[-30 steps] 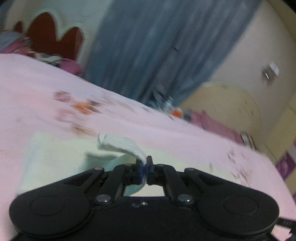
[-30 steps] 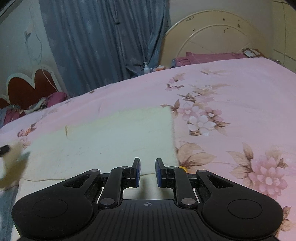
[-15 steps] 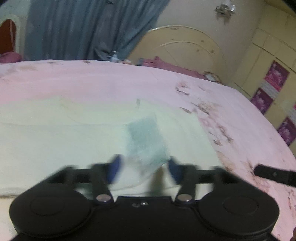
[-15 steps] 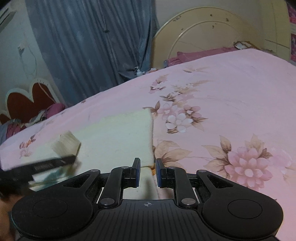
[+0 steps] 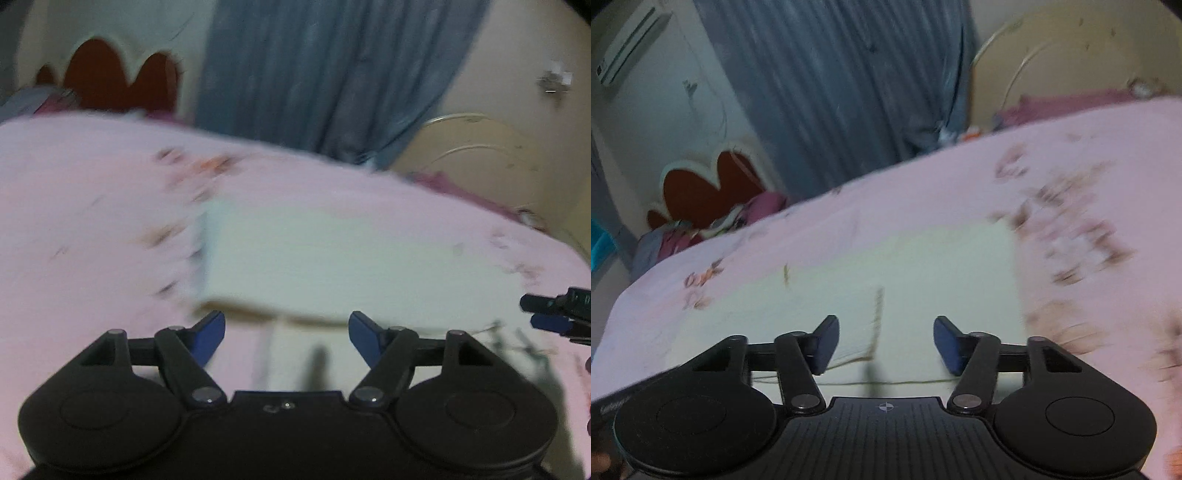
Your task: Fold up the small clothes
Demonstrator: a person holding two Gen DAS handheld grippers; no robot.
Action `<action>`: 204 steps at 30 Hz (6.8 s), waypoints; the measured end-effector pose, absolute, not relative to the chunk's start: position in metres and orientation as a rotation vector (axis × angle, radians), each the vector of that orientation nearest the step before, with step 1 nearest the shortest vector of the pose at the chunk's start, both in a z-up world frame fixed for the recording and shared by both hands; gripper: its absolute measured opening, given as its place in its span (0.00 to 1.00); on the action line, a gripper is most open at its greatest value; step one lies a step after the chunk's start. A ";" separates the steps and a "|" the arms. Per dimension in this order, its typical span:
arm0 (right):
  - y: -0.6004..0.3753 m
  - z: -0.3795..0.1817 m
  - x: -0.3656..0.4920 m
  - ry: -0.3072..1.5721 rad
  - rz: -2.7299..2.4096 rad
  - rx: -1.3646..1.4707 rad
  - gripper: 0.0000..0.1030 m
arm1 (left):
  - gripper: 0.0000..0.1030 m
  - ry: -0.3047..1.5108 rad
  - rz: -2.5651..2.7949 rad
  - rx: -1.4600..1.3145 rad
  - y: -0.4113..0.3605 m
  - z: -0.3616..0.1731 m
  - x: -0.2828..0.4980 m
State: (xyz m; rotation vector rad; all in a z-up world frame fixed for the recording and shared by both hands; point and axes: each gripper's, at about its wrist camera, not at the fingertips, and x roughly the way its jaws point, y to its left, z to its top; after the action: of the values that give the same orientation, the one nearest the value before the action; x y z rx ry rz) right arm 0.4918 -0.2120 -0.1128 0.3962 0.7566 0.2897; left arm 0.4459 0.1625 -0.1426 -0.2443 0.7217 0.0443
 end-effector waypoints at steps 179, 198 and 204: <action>-0.323 -0.130 0.237 0.889 0.243 0.256 0.40 | 0.60 0.825 -0.043 -0.016 0.111 -0.159 0.254; -0.339 -0.156 0.155 0.947 0.461 0.631 0.39 | 0.43 0.871 -0.207 -0.573 0.162 -0.174 0.158; -0.330 -0.154 0.160 0.947 0.490 0.626 0.04 | 0.03 0.849 -0.242 -0.642 0.164 -0.178 0.171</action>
State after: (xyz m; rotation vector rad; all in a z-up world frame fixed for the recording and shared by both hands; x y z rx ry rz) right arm 0.1603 -0.3301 -0.1537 0.6262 0.9473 0.4899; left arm 0.1706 0.1635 -0.1783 -0.6423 0.8491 -0.2417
